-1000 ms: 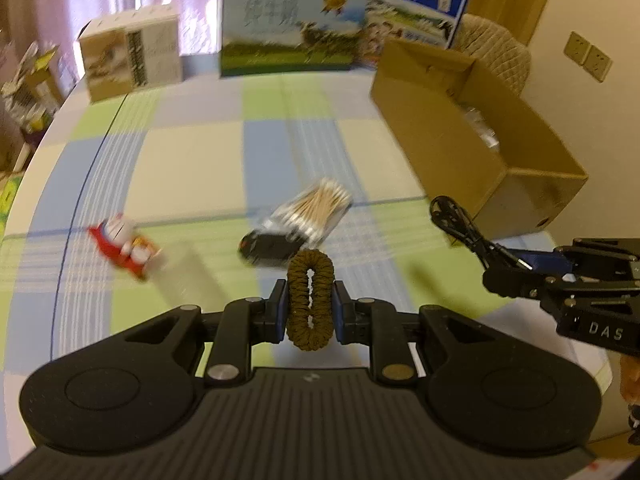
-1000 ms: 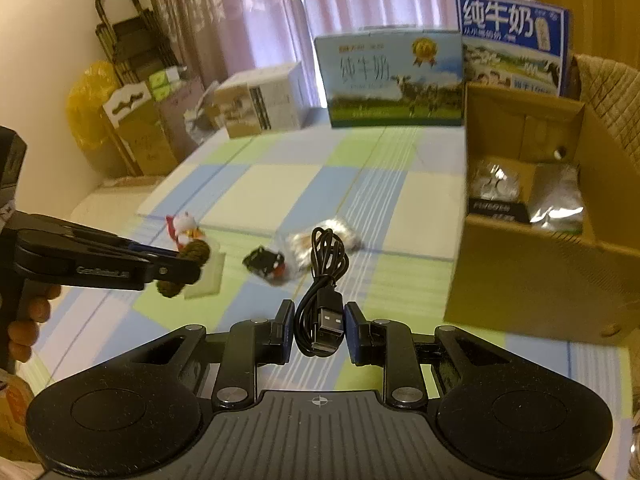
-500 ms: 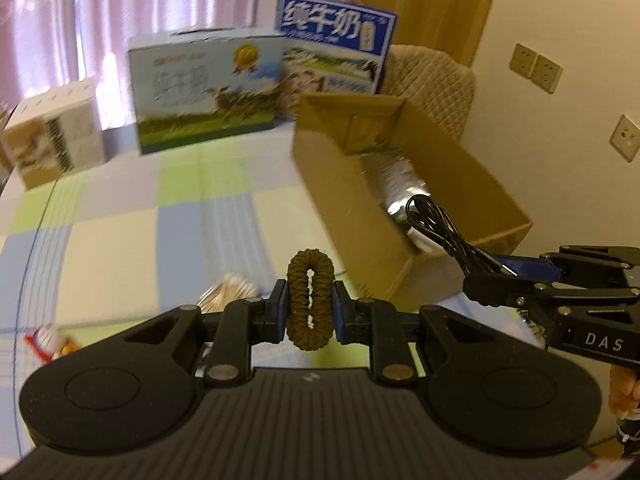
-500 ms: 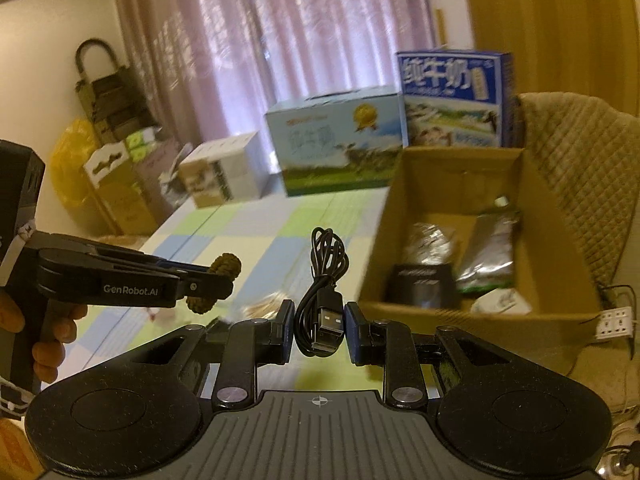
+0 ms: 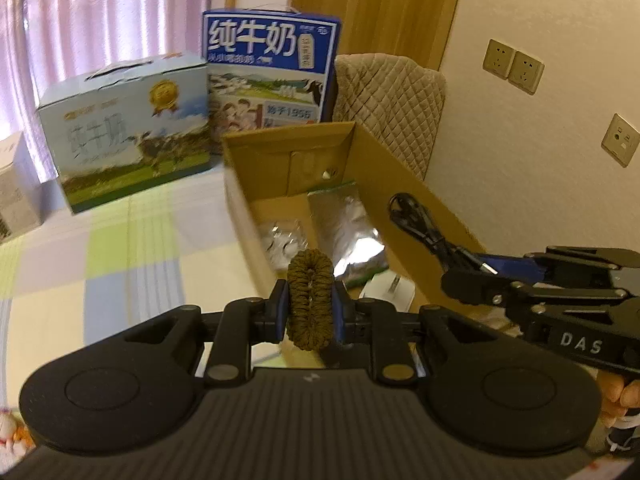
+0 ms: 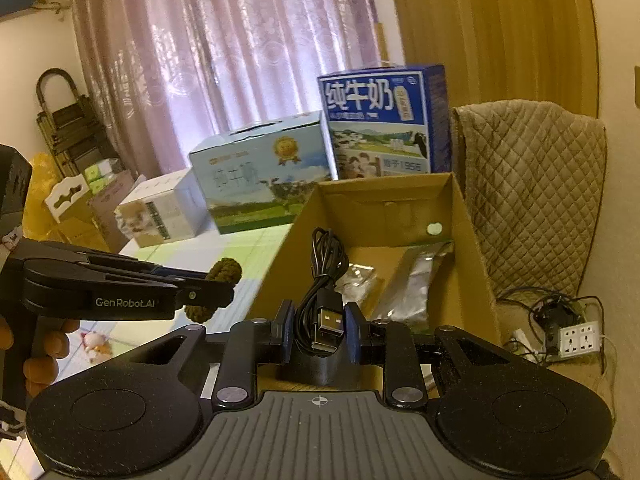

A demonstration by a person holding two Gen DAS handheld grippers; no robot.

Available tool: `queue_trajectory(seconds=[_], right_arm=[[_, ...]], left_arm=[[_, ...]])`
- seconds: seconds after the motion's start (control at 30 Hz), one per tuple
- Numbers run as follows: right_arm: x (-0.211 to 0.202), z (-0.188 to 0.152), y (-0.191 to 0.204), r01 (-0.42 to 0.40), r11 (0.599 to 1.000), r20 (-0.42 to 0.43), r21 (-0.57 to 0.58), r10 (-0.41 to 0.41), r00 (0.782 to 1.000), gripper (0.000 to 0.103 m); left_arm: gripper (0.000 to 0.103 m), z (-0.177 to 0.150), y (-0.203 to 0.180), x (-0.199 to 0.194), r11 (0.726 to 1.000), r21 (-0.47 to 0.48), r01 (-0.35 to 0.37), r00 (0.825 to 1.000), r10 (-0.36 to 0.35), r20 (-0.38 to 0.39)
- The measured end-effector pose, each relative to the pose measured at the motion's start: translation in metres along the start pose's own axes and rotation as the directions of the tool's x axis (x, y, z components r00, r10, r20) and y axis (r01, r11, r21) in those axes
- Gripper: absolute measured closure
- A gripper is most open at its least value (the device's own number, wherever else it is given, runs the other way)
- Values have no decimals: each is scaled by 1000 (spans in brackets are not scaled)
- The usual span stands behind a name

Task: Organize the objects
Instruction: 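Open the left tool to drop the hair tie while the right tool releases the cable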

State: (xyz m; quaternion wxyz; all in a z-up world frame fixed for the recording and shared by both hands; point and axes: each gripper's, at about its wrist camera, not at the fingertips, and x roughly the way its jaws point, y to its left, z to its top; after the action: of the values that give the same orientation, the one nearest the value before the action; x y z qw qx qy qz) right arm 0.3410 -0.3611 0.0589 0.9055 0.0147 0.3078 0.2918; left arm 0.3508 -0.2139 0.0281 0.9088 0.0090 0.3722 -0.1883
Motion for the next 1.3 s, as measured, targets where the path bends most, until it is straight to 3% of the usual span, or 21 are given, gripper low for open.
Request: queue_trajectory(seconds=[0.4, 0.6, 1.0, 1.3], right_arm=[[62, 36, -56, -22, 1000, -51, 15, 23, 998, 80], [105, 50, -75, -35, 999, -117, 27, 38, 992, 80], [163, 67, -100, -27, 997, -184, 67, 39, 982, 80], [181, 71, -108, -16, 995, -191, 102, 35, 981, 80]], left_arm=[[84, 50, -10, 78, 999, 21, -43, 998, 43, -41], [84, 71, -2, 118, 997, 20, -68, 995, 69, -76], [84, 95, 12, 178, 993, 54, -101, 986, 108, -131], [70, 104, 20, 198, 990, 75, -116, 983, 125, -132]])
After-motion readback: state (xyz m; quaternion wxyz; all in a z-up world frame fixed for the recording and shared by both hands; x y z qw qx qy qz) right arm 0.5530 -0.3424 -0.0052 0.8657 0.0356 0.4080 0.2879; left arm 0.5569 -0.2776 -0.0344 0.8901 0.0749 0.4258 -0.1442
